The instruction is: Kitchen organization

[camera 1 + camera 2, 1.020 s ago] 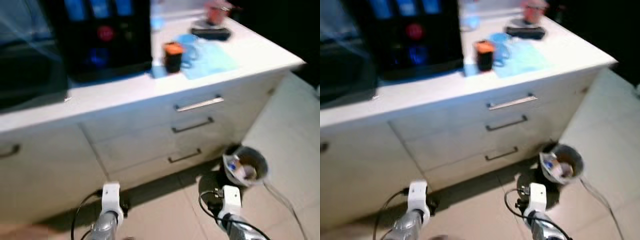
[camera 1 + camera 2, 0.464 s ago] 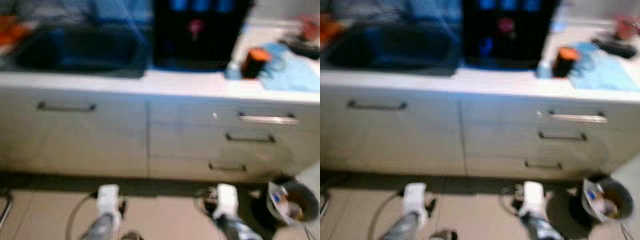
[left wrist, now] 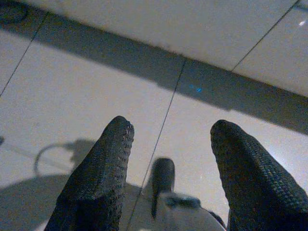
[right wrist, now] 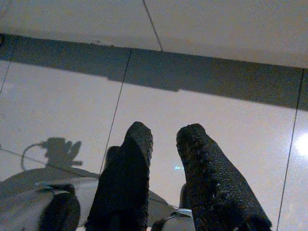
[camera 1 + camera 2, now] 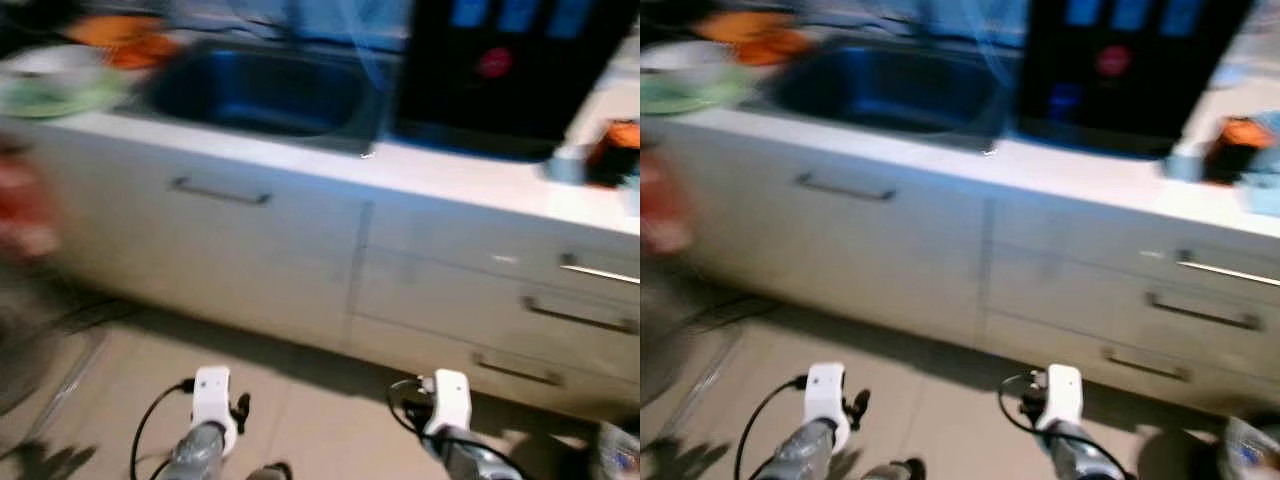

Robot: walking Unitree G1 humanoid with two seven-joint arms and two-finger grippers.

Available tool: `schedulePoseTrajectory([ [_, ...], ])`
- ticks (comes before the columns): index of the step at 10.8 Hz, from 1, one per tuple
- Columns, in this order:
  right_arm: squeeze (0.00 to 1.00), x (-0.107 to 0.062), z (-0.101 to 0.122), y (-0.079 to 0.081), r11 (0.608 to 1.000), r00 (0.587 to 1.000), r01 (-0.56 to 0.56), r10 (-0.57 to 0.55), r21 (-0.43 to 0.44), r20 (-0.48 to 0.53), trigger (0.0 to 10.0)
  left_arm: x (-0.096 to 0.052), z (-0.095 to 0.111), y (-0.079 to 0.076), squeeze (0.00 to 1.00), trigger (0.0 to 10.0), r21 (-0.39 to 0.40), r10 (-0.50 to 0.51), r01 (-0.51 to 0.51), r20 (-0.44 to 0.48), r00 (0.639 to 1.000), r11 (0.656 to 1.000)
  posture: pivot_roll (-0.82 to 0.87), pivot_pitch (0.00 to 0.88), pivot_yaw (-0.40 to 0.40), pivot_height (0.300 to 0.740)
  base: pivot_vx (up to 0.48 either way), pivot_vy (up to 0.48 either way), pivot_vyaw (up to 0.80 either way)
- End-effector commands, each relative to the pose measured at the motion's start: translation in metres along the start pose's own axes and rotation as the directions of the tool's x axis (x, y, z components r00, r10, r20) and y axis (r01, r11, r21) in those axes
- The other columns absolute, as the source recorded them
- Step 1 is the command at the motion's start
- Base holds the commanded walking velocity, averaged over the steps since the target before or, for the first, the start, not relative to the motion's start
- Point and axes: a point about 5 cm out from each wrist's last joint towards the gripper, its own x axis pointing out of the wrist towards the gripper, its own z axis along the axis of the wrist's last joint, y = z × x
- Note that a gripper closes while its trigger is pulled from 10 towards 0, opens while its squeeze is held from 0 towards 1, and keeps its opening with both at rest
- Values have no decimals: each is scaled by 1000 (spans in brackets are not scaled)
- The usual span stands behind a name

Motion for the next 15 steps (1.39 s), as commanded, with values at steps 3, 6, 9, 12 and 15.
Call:
schedulePoseTrajectory([
  [3, 1000, -2, -6, -4, 999, 1000, 15, -14, 29, -22, 10000, 0, -5, -5, 1000, 10000, 30, -14, 15, -34, 999, 999, -1, 76, -21, 740, 0, 0, 0],
  [6, 1000, -2, -7, -4, 999, 1000, 14, -13, 32, -26, 10000, 0, -6, -7, 1000, 10000, 27, -23, 24, -42, 999, 999, 1, 78, -23, 740, 0, 0, 0],
  [9, 1000, -2, -7, -4, 1000, 1000, 7, -6, 30, -23, 10000, -1, -8, -8, 1000, 10000, 20, -31, 32, -50, 998, 999, 2, 77, -25, 740, 0, 0, 0],
  [12, 0, -2, -8, -6, 999, 999, 31, -31, 14, -35, 10000, -1, -9, -3, 0, 10000, 20, 4, -3, -64, 998, 1000, 3, 79, -24, 740, 0, 0, 0],
  [15, 0, -2, -9, -5, 999, 999, 21, -20, 25, -40, 10000, -1, -10, -1, 0, 10000, -6, 21, -21, -72, 997, 1000, 9, 81, -25, 740, 0, 199, 0],
])
